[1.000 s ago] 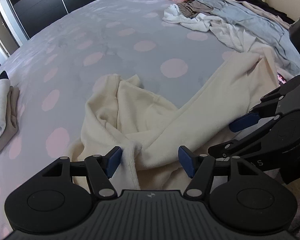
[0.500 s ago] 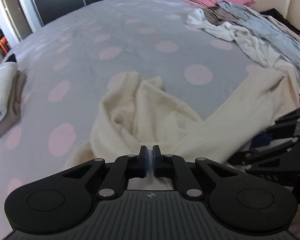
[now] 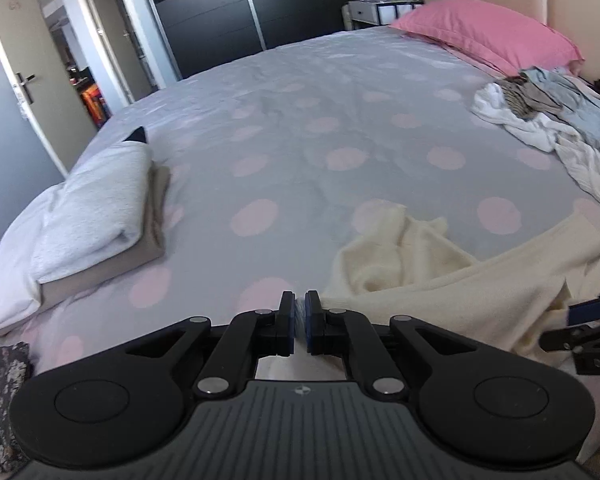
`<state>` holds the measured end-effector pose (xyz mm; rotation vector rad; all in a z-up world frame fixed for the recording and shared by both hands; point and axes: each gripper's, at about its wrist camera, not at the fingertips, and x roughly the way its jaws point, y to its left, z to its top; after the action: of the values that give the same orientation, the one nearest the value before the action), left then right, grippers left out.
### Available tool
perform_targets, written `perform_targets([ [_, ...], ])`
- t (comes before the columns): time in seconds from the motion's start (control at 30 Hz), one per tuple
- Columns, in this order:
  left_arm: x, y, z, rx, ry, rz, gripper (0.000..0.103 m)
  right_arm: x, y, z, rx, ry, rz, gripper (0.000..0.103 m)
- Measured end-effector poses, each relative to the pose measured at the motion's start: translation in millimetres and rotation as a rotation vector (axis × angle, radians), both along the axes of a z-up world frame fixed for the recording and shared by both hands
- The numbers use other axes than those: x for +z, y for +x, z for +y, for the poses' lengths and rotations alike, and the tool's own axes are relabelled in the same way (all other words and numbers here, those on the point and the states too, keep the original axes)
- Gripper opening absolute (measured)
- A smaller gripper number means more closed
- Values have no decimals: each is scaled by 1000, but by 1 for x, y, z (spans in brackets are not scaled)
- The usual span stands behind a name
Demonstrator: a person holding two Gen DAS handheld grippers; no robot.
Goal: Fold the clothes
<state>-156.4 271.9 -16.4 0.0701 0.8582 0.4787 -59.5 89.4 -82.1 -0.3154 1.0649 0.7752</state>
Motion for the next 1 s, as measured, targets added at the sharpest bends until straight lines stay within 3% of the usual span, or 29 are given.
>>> perform_targets([
  [0.13,10,-19,37,92,-1,14,3,7,-10,13,98,-12,-44,57],
  [0.27,1,-31,54,133,22,76,3,2,-11,28,198,-69,-100,64],
  [0.43,-36,-40,71,178,-36,160,4,-23,6,26,222,-119,-38,71],
  [0.53,-44,-46,64,145,-19,165,5,-36,7,21,201,-136,-27,68],
  [0.6,-42,-47,58,111,3,151,12,-40,4,20,208,-141,-24,65],
  [0.67,-33,-48,53,78,3,123,41,-39,-1,22,220,-153,-40,65],
  [0.73,-23,-50,47,43,-4,82,56,-33,-3,23,231,-160,-55,65],
  [0.87,-8,-47,35,-42,-29,37,57,-22,-4,22,239,-164,-62,66],
  [1.0,-12,-29,18,-181,-81,53,59,-16,1,26,223,-172,-2,67],
])
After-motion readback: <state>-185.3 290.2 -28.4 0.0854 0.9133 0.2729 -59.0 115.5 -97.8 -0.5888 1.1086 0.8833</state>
